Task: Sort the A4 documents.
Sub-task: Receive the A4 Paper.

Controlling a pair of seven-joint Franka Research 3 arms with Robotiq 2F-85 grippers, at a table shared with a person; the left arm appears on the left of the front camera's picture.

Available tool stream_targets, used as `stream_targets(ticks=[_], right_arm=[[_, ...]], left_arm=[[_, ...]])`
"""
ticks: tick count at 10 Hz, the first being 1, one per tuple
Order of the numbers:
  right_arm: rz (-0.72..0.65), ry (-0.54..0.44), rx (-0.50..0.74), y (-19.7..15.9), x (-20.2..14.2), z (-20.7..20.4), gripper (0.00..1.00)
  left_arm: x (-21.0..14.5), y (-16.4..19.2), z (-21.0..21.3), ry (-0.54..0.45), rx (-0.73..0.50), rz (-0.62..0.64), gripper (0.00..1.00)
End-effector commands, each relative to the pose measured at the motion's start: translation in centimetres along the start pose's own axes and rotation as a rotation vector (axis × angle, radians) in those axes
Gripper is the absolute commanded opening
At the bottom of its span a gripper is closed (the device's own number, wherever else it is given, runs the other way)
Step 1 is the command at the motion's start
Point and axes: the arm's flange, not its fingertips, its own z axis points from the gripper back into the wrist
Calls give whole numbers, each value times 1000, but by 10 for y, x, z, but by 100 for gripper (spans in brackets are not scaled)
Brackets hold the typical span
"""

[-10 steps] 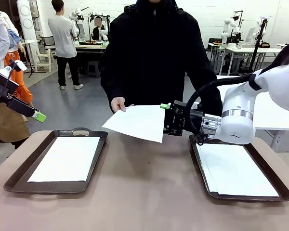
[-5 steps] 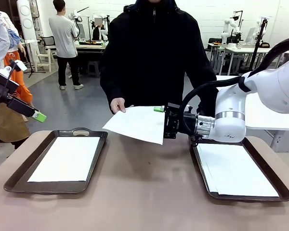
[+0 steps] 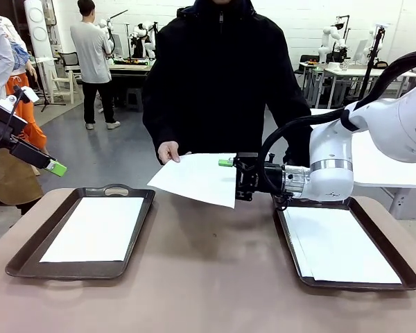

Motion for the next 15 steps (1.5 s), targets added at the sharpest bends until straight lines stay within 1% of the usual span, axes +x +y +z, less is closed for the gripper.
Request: stream_targets(ticks=[1, 2, 3, 4, 5, 6, 8, 14, 15], right_arm=[[-18, 15, -24, 0, 9, 1, 61], [-20, 16, -27, -1, 9, 1, 50], [-20, 15, -37, -1, 10, 2, 43], [-20, 9, -40, -2, 10, 4, 32], [-24, 4, -42, -3, 10, 6, 24], [-24, 2, -44, -3, 10, 7, 13], [-24, 5, -44, -2, 9, 7, 0], [-18, 16, -50, 0, 9, 7, 0], [-14, 36, -47, 1, 9, 8, 0]], left_arm=[[-2, 0, 0, 10, 6, -11, 100], [-2, 0, 0, 10, 6, -11, 100], [-2, 0, 0, 10, 6, -11, 100], [-2, 0, 0, 10, 6, -11, 100], [-2, 0, 0, 10, 6, -11, 100], [-2, 0, 0, 10, 6, -11, 100], [-2, 0, 0, 10, 6, -11, 100], [-2, 0, 0, 10, 6, -11, 100], [-2, 0, 0, 10, 6, -11, 100]])
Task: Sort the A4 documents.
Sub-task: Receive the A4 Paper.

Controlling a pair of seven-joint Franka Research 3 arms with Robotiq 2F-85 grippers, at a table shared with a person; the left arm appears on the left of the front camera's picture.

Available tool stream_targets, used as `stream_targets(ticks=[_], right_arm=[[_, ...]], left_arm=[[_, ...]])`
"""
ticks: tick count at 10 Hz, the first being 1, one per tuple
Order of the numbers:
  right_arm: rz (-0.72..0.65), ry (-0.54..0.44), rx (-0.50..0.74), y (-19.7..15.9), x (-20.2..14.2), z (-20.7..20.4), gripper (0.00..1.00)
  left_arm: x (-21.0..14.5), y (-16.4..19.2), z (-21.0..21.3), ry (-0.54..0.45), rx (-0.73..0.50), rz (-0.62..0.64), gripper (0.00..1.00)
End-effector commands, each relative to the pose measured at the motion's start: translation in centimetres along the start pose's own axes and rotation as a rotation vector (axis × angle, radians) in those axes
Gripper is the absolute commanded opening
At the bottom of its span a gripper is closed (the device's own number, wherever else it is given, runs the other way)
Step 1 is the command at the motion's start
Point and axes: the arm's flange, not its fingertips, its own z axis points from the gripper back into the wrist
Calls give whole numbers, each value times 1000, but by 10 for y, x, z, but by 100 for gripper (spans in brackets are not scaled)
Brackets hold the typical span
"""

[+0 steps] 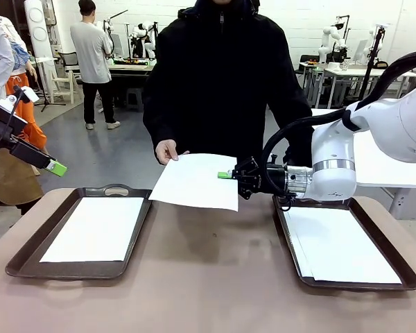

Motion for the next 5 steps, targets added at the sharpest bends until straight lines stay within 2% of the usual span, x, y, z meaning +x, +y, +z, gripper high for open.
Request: stream_targets(ticks=[1, 5], right_arm=[[-3, -5, 2, -1, 0, 0, 0], [-3, -5, 2, -1, 0, 0, 0]], left_arm=[[-2, 0, 0, 10, 6, -11, 100], [-2, 0, 0, 10, 6, -11, 100]])
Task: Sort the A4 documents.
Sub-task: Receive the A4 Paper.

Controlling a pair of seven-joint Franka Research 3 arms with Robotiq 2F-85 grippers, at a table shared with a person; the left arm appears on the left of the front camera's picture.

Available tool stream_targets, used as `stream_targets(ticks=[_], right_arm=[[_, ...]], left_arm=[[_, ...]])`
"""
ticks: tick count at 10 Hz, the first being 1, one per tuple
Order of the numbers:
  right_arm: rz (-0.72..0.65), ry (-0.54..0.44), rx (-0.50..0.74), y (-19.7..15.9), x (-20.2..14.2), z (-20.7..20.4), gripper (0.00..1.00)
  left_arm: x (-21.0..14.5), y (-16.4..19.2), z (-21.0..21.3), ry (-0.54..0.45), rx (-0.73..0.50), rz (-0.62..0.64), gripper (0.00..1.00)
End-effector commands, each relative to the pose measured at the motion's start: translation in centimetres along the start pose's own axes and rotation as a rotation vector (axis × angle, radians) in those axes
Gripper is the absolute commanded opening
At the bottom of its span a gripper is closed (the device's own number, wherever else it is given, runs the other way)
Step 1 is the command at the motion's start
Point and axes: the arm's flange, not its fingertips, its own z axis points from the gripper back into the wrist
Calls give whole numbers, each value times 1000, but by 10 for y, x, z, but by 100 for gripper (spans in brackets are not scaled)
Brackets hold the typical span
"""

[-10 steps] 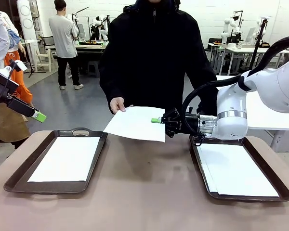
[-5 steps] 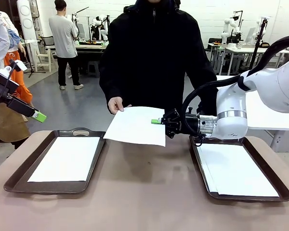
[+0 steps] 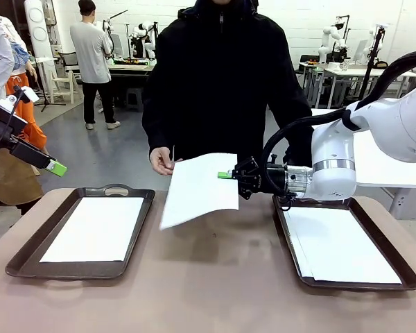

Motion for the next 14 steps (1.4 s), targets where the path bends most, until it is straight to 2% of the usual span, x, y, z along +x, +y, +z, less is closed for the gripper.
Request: stream_targets(ticks=[1, 14], right_arm=[[-4, -5, 3, -1, 0, 0, 0], [-4, -5, 3, -1, 0, 0, 0]], left_arm=[[-2, 0, 0, 10, 6, -11, 100], [-2, 0, 0, 10, 6, -11, 100]])
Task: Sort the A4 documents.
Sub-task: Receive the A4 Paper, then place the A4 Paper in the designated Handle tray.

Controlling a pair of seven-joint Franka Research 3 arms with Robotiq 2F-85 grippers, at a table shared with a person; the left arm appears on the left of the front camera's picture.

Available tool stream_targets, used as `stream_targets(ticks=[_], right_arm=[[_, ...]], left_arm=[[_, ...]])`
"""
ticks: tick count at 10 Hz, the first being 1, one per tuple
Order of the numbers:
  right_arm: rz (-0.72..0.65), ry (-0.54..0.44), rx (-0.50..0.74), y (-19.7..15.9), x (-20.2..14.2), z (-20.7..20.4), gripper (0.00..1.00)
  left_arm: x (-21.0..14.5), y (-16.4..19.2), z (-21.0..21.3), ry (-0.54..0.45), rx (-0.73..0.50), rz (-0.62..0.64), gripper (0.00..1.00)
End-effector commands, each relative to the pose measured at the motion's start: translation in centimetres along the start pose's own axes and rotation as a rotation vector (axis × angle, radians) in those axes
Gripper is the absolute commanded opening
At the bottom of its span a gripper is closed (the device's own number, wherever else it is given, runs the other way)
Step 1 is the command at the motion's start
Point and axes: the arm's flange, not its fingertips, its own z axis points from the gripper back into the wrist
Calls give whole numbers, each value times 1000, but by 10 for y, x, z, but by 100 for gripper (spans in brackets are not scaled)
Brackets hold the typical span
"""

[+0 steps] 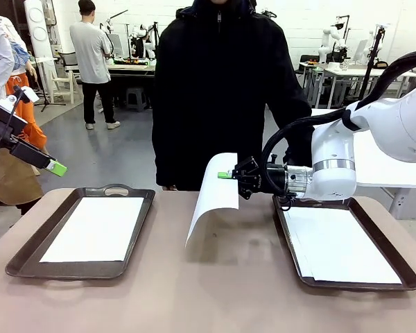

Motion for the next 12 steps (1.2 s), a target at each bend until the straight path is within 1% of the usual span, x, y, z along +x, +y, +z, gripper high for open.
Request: stream_targets(ticks=[1, 9, 10, 12], right_arm=[[-4, -5, 3, -1, 0, 0, 0], [-4, -5, 3, -1, 0, 0, 0], [0, 0, 0, 0, 0, 0, 1], [70, 77, 21, 39, -23, 14, 1]], left_arm=[[-2, 0, 0, 10, 6, -11, 100], [-2, 0, 0, 10, 6, -11, 100], [-2, 0, 0, 10, 6, -11, 100], [-2, 0, 0, 10, 6, -11, 100]])
